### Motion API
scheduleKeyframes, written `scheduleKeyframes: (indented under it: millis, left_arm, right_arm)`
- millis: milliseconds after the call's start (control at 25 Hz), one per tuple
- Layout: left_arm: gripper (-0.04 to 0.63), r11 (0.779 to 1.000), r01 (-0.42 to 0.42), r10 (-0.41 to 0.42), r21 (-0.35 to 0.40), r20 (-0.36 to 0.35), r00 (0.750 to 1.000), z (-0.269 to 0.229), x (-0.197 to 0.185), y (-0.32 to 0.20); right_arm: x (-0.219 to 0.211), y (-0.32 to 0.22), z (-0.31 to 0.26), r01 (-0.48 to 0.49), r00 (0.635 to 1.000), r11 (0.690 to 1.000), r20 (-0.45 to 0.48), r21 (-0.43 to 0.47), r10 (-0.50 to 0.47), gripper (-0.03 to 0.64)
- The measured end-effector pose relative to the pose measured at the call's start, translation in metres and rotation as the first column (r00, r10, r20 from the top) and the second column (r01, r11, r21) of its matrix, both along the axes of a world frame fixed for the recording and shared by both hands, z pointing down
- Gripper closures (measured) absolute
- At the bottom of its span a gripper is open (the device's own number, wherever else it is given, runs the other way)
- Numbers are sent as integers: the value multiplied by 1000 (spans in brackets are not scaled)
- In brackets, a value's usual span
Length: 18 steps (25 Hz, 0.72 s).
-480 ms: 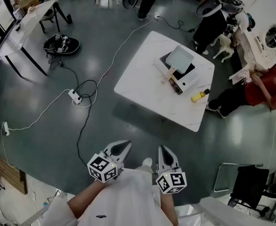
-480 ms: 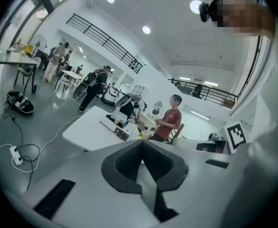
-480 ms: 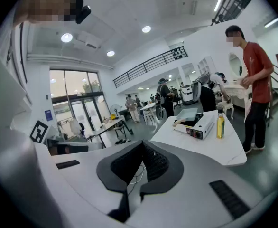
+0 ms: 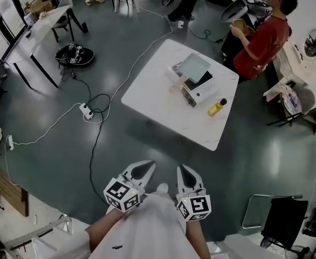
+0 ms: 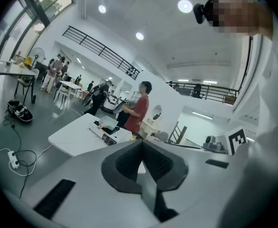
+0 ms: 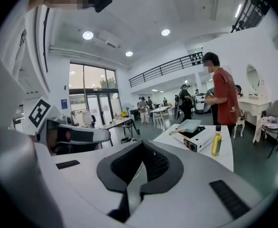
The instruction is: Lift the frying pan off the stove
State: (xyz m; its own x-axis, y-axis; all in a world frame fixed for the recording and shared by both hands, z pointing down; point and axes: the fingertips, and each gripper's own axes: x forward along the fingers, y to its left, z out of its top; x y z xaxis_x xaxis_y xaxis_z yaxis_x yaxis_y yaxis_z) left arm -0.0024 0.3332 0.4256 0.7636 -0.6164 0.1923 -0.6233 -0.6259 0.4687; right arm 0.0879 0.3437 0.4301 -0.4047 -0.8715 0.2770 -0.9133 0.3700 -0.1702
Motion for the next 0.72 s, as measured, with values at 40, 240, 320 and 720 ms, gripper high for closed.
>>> scheduleKeyframes:
  millis: [40,240,320,720]
  left_arm:
    - [594,1000,12,-12,5,3,1000,-2,6,3]
    - [594,997,77,-77,-18,13,997,4,28,13]
    - [594,996,85,-85,-29,20,996,10,38,20]
    - [594,992,113,-111,-56,39,993,15,69,22]
  right_arm:
    - [5,2,-2,10,1000,1000,6,6,-10,617]
    - [28,9,-13,64,993,997,93,46,-69,617]
    - [36,14,-15,93,991,993,88,67,-99,617]
    - [83,5,-13,138,986,985,78,106,-146,617]
